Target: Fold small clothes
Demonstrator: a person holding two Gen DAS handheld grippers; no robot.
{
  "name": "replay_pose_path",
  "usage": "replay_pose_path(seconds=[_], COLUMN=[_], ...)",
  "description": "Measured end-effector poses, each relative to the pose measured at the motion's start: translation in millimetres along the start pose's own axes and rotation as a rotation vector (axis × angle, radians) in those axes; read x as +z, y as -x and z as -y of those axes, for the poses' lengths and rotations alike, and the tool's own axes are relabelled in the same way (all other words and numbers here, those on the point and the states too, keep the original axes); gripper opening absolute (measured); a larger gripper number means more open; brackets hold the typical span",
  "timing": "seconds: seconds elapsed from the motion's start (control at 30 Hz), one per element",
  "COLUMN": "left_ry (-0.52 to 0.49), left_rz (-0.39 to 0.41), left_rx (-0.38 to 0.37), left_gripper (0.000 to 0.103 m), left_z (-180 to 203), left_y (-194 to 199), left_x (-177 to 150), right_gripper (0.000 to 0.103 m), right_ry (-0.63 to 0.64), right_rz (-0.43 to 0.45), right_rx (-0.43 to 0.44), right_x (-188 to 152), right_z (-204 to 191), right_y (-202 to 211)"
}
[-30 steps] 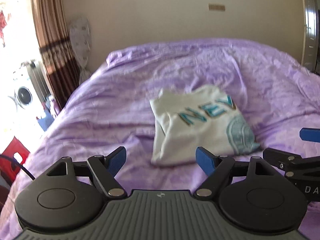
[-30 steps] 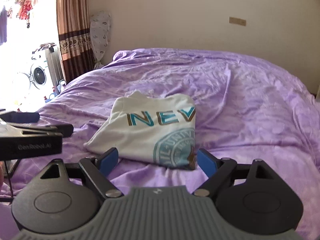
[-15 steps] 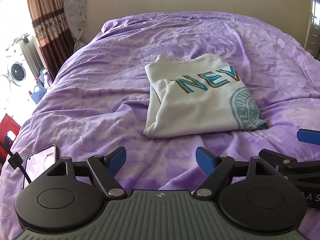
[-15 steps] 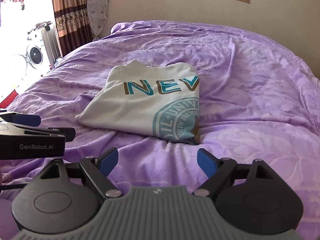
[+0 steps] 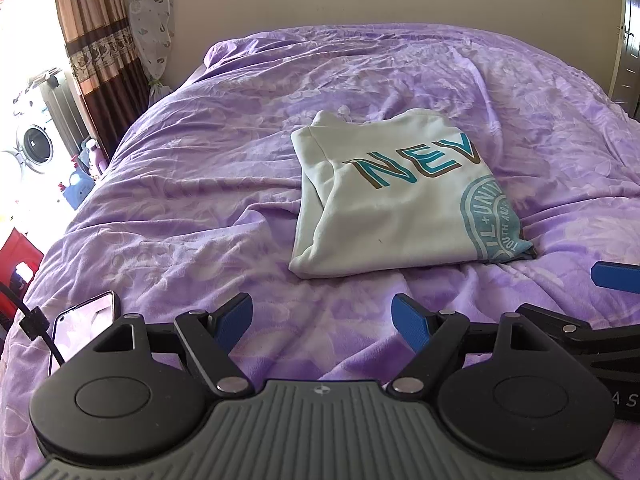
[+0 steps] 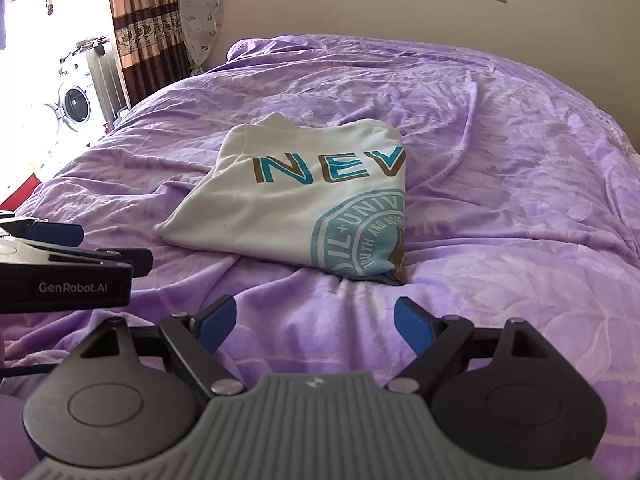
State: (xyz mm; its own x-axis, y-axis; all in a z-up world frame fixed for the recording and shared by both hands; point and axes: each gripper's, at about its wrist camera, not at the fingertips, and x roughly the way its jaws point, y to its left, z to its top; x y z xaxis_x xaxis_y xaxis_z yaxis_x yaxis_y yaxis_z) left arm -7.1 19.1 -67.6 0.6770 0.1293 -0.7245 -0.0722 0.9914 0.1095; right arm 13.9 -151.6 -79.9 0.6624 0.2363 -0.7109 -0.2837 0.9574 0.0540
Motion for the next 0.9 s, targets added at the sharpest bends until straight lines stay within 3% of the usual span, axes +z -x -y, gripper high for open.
replay_pose_path(seconds=[0.9], left_ry=[-0.001], left_rz=[0.005], left_rx=[0.005], left_gripper=[0.093], left_z=[-2.8], left_y=[2.9], left_x=[2.6], right_gripper=[0.082], right_ry=[-0.001], right_rz=[0.000], right_rx=[0.000], right_x=[0.0], right_z=[-1.1], right_y=[-0.2])
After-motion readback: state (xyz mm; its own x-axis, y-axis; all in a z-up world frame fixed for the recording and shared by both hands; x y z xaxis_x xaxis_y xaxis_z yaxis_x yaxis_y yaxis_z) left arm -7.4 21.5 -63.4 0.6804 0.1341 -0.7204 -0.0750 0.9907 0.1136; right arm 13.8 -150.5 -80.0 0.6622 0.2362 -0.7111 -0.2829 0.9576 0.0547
